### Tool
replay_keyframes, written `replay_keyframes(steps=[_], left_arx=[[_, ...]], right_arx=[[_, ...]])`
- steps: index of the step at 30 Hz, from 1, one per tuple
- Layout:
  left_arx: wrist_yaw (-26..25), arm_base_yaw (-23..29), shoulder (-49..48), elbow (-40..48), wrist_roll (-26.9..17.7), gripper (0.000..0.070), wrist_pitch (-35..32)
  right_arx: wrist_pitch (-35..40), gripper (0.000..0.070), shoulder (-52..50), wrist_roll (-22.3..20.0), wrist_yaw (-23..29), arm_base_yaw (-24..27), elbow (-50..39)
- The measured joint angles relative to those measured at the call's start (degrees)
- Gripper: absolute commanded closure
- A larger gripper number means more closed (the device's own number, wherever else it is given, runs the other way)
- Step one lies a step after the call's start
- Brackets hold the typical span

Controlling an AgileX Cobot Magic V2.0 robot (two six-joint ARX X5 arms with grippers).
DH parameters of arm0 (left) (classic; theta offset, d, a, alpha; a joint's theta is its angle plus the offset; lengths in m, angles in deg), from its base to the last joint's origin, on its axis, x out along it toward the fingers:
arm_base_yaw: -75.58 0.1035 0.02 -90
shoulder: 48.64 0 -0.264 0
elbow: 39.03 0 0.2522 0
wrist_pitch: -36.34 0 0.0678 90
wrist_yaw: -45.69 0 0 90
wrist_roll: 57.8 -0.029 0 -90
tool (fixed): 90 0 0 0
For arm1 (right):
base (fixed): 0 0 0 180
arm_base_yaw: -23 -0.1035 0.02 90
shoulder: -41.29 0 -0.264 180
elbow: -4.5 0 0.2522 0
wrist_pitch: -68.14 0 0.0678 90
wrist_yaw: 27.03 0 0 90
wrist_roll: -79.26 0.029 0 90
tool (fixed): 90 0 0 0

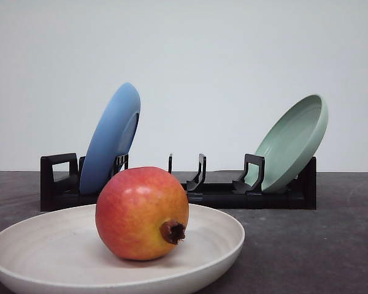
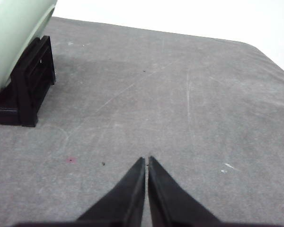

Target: Place pomegranate in white plate

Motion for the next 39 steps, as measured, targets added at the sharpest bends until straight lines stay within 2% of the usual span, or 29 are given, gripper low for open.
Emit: replay_keyframes(steps=[39], left_arx=[[0.0,0.0,0.0,0.0,0.0,0.0700,0.0]], right_arx=[[0.0,0.0699,0.0,0.0,0.0,0.0,0.0]])
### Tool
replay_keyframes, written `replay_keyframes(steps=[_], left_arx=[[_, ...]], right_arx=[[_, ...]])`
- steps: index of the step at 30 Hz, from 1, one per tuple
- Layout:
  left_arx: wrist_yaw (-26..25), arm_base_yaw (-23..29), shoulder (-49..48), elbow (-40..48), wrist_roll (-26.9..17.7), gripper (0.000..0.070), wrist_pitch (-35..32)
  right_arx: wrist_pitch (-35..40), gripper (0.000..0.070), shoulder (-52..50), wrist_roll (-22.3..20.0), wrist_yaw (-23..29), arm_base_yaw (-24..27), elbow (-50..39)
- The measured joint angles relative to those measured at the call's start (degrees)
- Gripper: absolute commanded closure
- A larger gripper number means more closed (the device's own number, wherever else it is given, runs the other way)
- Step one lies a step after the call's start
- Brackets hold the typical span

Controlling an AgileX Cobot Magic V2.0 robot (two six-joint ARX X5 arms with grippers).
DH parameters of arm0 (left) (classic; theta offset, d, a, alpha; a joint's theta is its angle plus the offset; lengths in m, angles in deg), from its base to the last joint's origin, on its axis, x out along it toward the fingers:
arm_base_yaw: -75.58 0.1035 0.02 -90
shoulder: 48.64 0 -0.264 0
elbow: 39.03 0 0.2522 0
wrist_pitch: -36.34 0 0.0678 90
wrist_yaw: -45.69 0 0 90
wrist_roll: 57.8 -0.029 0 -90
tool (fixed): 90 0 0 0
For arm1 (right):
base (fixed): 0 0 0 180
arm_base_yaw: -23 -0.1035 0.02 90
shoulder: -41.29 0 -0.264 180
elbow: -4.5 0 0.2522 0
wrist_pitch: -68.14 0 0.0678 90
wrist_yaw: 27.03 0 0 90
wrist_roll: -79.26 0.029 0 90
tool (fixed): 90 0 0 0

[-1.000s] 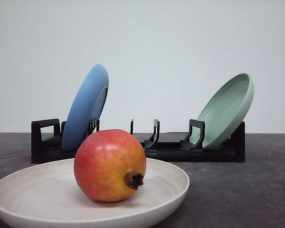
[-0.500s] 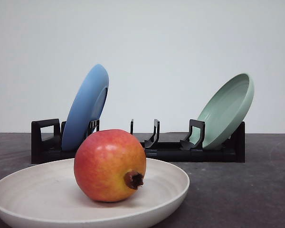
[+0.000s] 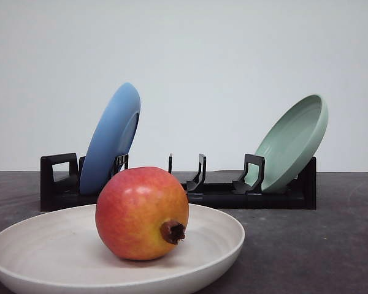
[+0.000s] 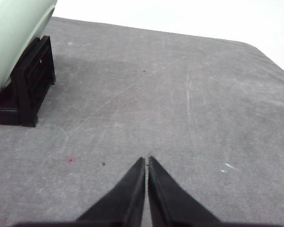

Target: Place pomegranate in white plate

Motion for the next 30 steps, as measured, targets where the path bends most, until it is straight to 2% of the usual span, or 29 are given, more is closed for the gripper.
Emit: replay_keyframes(steps=[30], left_arx=[[0.0,0.0,0.0,0.0,0.0,0.0700,0.0]], right_arx=[[0.0,0.0699,0.0,0.0,0.0,0.0,0.0]])
